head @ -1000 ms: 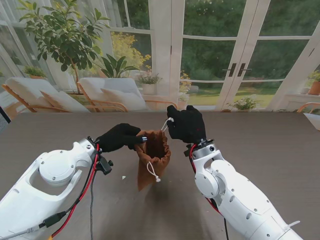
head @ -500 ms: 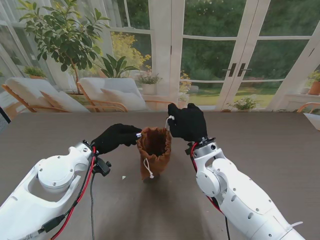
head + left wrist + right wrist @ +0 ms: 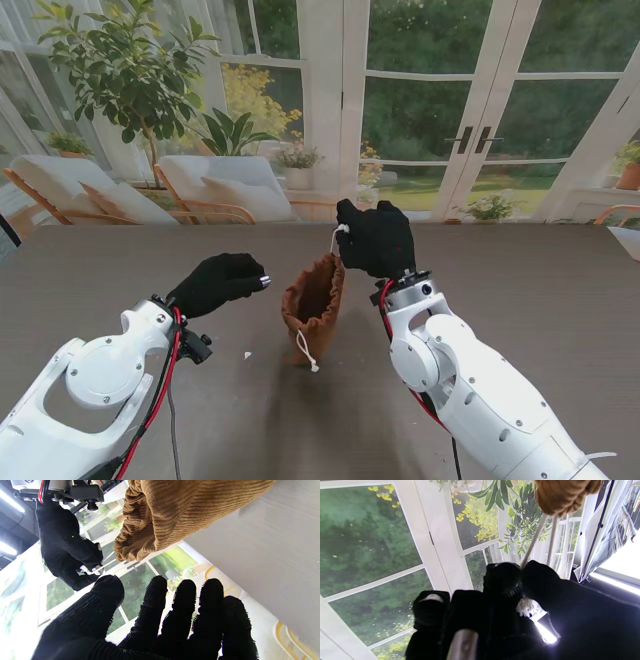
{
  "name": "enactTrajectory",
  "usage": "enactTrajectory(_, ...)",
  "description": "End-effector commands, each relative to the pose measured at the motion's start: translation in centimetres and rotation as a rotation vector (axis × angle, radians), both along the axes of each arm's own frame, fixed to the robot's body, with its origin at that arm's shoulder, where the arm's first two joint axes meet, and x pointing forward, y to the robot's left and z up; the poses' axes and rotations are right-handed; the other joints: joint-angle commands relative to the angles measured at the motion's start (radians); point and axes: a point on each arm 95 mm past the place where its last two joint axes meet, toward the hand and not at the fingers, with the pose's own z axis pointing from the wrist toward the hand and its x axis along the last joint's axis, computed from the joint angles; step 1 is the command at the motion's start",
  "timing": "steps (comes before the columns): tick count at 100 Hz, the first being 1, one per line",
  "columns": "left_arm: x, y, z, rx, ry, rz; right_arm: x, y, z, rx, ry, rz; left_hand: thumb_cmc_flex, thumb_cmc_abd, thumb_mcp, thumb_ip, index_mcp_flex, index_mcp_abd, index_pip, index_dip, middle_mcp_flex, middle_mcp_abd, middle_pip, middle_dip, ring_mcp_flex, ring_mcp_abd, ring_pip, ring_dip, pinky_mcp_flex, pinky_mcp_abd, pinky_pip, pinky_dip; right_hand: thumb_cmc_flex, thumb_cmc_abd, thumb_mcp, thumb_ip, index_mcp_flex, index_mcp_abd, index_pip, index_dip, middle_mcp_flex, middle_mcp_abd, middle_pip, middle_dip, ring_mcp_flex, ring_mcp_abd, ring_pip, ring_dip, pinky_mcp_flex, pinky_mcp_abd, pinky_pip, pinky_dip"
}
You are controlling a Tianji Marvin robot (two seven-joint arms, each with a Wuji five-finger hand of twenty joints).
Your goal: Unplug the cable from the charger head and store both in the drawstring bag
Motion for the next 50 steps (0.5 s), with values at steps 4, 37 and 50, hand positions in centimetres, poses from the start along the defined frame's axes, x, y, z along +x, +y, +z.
enactTrajectory(4,-0.8,-0.7,-0.2,-0.001,0.006,-0.027,-0.3,0.4,0.7,0.005,0.006,-0.002,-0.005,-0.048,-0.018,-0.030,0.049,0.000,0.210,0.036,0.075,-0.034,0.165,0.077,0.117,0.004,0.154,0.055,0.119,0.012,0.091,0.057,0.002,0.015,0.045,-0.018,-0.038,0.034,0.060,0.023,0.093,0.055,0.039,0.003,0.002,-0.184,0.058,0.018,0.523,-0.031,0.086,-0.017)
enactTrajectory(37,-2.7,-1.8,-0.6,0.052,-0.021,-0.053,-0.5,0.9,1.3,-0.003,0.022,-0.016,-0.102,-0.024,0.012,-0.002,0.335,-0.076,0.292,0.051,0.374,-0.111,0.357,0.121,0.461,-0.035,0.406,0.021,0.475,0.114,0.311,-0.010,0.008,0.018,0.036,-0.013,-0.037,0.034,0.058,0.023,0.093,0.058,0.036,0.003,0.002,-0.183,0.058,0.019,0.523,-0.028,0.085,-0.018)
enactTrajectory(50,-3.2,-2.5,-1.0,0.047,0.000,-0.084,-0.6,1.1,1.6,-0.003,0.028,-0.022,-0.093,-0.019,0.004,-0.001,0.440,-0.085,0.153,-0.037,0.469,-0.109,0.303,0.084,0.538,-0.009,0.381,-0.015,0.522,0.144,0.354,-0.039,0.010,0.018,0.033,-0.012,-0.034,0.035,0.054,0.023,0.093,0.061,0.036,0.003,0.002,-0.182,0.060,0.019,0.524,-0.027,0.088,-0.017)
